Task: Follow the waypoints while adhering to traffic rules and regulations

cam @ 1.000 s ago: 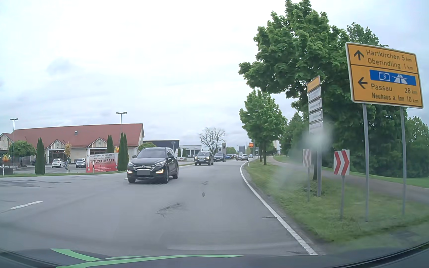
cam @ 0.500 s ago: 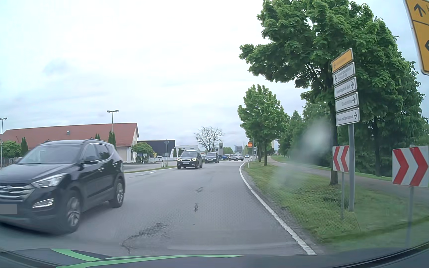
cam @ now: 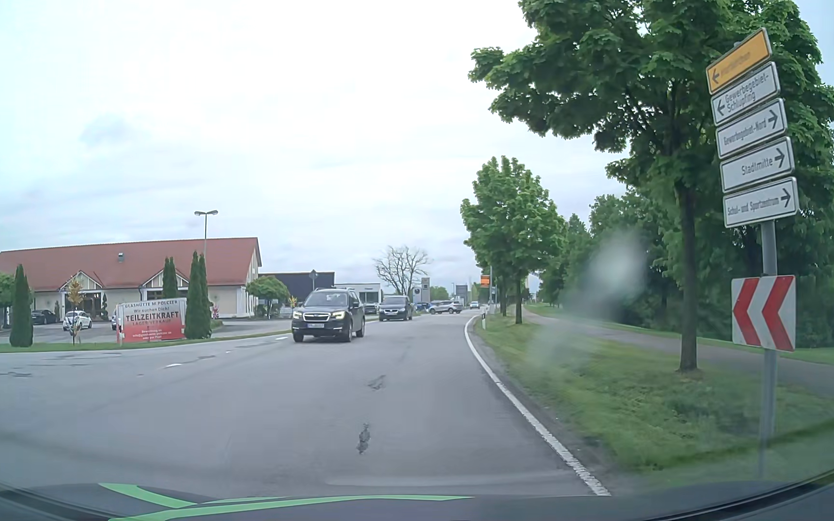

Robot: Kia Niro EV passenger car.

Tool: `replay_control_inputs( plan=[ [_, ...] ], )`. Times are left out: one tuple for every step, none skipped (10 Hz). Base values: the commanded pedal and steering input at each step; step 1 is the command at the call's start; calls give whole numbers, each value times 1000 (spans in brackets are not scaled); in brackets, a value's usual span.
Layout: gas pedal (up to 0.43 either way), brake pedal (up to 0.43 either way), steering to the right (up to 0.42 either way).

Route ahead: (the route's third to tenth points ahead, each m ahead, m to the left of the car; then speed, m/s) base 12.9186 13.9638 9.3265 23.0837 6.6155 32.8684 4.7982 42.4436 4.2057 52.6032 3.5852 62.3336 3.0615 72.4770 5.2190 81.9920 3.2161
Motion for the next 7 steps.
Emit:
replay_control_inputs(
  plan=[
    [0,274,21],
    [0,274,21],
    [0,274,21],
    [0,268,21],
    [0,268,21],
    [0,262,21],
    [0,262,21]
  ],
)
